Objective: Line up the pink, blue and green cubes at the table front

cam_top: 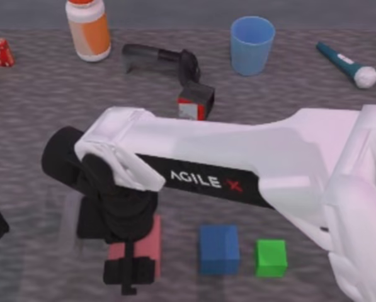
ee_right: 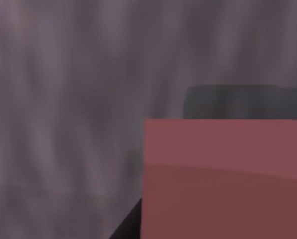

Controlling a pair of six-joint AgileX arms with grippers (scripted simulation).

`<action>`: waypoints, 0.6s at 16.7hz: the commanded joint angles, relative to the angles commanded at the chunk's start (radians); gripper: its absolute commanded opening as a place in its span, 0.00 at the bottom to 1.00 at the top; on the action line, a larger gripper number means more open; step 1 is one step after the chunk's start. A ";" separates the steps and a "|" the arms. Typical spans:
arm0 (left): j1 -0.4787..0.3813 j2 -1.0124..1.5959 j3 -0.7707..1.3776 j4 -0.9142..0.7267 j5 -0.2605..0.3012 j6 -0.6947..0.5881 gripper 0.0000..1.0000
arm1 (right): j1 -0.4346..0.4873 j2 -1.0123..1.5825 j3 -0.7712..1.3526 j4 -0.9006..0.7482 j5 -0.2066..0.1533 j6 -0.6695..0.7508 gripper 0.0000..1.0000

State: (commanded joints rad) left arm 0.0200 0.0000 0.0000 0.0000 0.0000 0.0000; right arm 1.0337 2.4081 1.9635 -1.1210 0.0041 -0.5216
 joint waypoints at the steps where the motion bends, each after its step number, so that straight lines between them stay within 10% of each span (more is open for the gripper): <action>1: 0.000 0.000 0.000 0.000 0.000 0.000 1.00 | 0.001 0.002 -0.014 0.014 0.001 0.000 0.00; 5: 0.000 0.000 0.000 0.000 0.000 0.000 1.00 | 0.001 0.003 -0.017 0.018 0.001 0.000 0.00; 10: 0.000 0.000 0.000 0.000 0.000 0.000 1.00 | 0.001 0.003 -0.017 0.018 0.001 0.000 0.38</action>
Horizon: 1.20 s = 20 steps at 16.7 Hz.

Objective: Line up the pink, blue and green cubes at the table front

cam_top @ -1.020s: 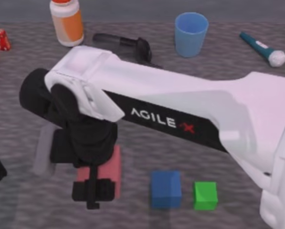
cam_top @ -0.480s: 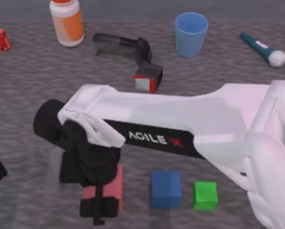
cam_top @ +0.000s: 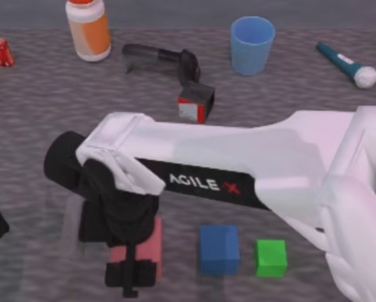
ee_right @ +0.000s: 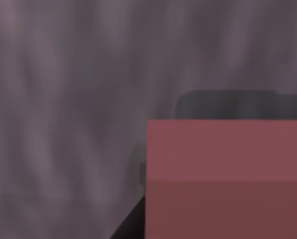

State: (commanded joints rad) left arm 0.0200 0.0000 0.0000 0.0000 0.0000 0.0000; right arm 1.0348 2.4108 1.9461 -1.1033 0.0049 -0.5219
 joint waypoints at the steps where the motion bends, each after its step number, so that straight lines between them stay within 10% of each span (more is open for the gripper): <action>1: 0.000 0.000 0.000 0.000 0.000 0.000 1.00 | 0.000 0.000 0.000 0.000 0.000 0.000 0.45; 8: 0.000 0.000 0.000 0.000 0.000 0.000 1.00 | 0.000 0.000 0.000 0.000 0.000 0.000 0.98; 20: 0.000 0.000 0.000 0.000 0.000 0.000 1.00 | 0.002 -0.005 0.041 -0.041 0.001 -0.002 1.00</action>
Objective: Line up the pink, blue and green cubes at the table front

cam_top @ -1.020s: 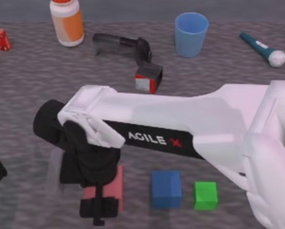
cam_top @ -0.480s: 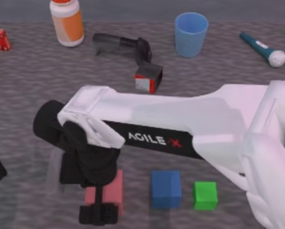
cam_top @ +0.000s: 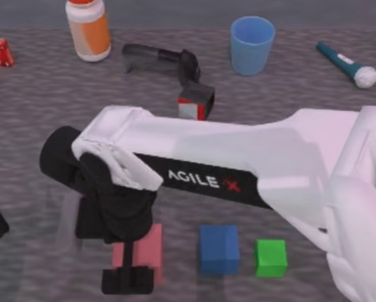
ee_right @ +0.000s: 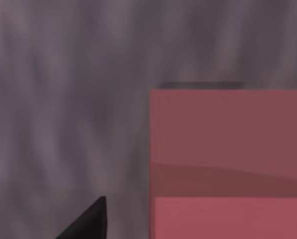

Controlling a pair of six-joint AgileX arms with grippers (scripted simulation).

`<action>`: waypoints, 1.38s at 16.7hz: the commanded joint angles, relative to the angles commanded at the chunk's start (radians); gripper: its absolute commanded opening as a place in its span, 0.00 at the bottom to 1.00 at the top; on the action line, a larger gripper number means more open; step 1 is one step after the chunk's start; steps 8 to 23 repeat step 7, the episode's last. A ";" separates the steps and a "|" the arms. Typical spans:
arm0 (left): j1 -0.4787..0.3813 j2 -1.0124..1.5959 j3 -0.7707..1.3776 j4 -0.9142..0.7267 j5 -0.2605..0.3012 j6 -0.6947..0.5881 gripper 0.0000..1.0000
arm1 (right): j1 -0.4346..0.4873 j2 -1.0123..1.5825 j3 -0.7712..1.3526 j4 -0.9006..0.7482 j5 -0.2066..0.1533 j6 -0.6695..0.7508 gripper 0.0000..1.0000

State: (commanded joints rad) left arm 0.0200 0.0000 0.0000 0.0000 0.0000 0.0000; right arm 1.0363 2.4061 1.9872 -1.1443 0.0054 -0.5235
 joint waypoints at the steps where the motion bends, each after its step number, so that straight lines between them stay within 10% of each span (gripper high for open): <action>1: 0.000 0.000 0.000 0.000 0.000 0.000 1.00 | 0.000 -0.004 0.030 -0.034 0.000 0.001 1.00; 23: 0.000 0.000 0.000 0.000 0.000 0.000 1.00 | 0.005 -0.032 0.174 -0.210 -0.001 0.000 1.00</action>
